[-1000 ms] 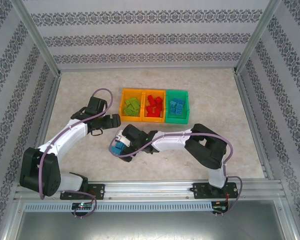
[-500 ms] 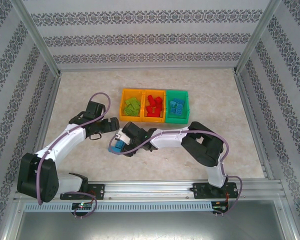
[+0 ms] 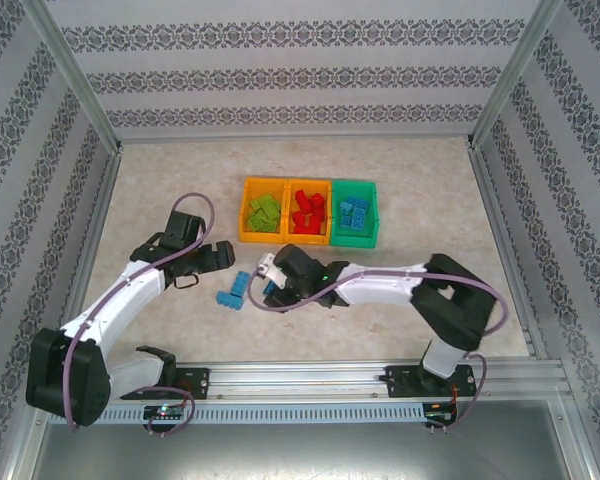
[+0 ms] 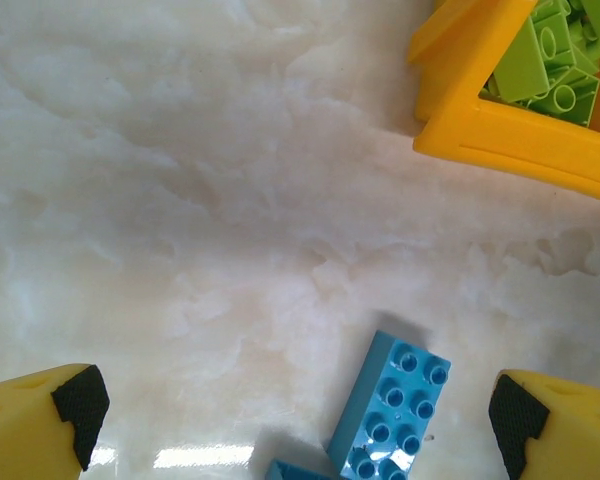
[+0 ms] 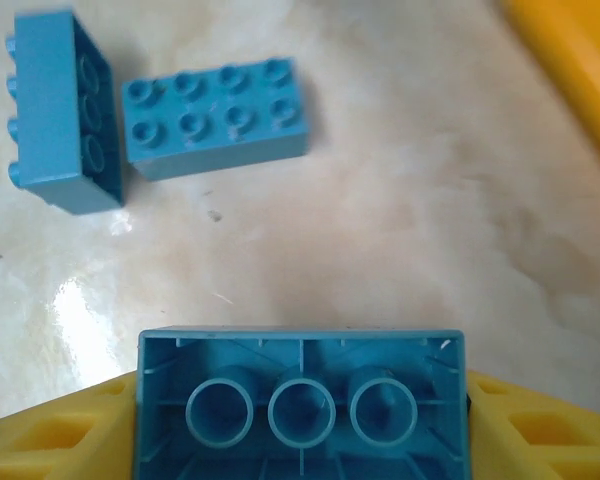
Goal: Sort the legos into containers by color
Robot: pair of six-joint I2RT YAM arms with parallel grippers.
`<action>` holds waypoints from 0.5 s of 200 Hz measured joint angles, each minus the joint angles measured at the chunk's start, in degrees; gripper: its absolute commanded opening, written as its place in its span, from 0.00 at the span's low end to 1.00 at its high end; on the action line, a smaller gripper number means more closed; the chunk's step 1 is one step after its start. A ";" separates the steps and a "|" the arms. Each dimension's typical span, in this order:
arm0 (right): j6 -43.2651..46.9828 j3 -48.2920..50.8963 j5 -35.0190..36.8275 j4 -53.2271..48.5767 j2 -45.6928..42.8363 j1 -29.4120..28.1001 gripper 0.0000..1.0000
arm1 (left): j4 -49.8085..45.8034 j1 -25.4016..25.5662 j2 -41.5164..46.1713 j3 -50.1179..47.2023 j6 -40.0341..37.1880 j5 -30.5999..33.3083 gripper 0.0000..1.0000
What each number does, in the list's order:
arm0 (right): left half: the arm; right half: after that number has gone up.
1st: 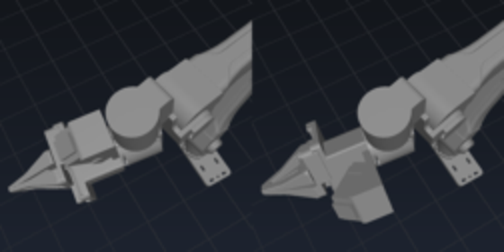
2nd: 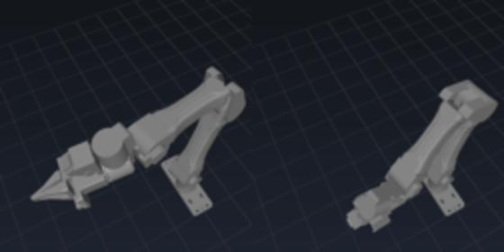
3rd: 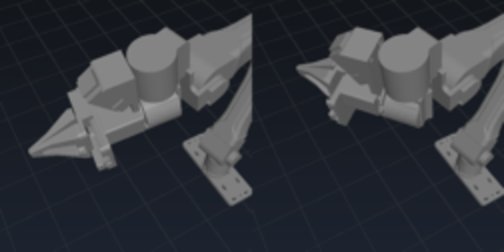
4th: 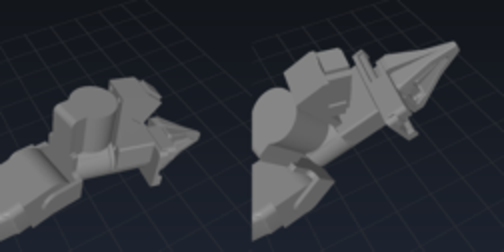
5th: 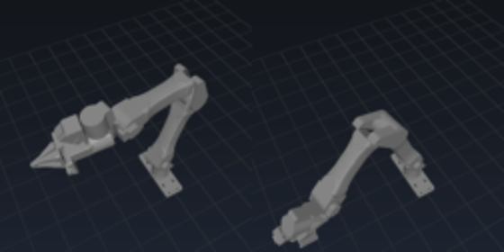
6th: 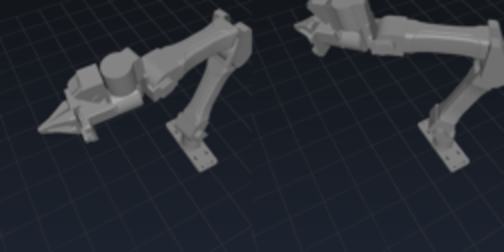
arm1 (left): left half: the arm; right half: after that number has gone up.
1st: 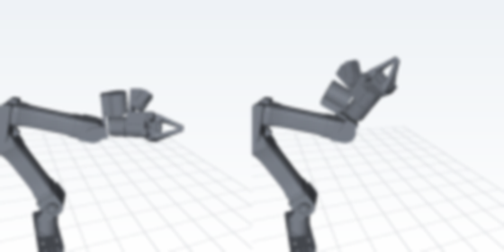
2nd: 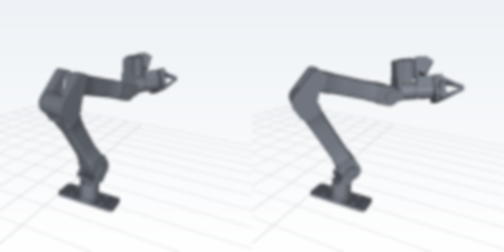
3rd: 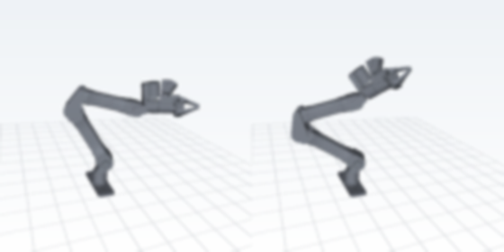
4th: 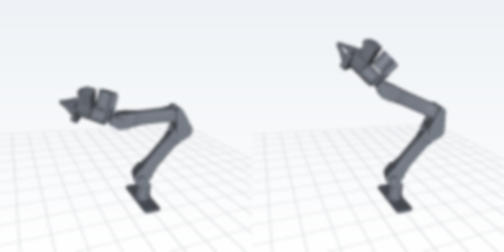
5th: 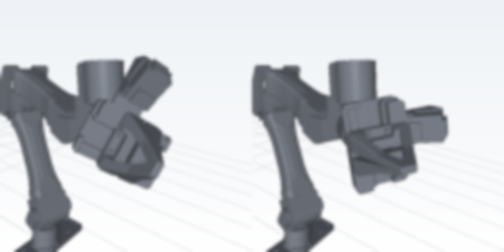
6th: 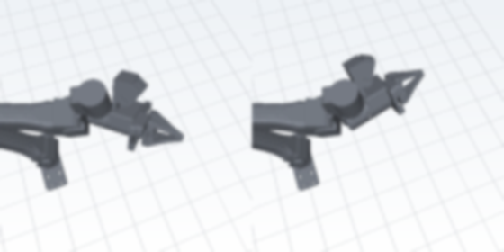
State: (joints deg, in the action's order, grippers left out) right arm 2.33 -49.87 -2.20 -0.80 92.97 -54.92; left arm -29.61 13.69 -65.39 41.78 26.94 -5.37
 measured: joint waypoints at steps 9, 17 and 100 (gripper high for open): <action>-0.81 1.51 0.20 0.07 -3.26 1.70 0.62 | -0.22 0.00 0.92 -0.74 0.17 0.00 1.00; -1.73 2.38 0.50 -0.04 -5.70 3.58 0.62 | -0.52 0.02 1.51 -1.25 0.35 0.00 1.00; -14.47 -4.72 3.02 -8.96 -9.60 30.58 0.65 | -1.11 7.74 4.24 -4.39 3.63 2.73 1.00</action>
State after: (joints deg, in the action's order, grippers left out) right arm -12.14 -54.59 0.82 -9.76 83.37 -24.34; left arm -30.72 21.43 -61.14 37.39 30.57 -2.63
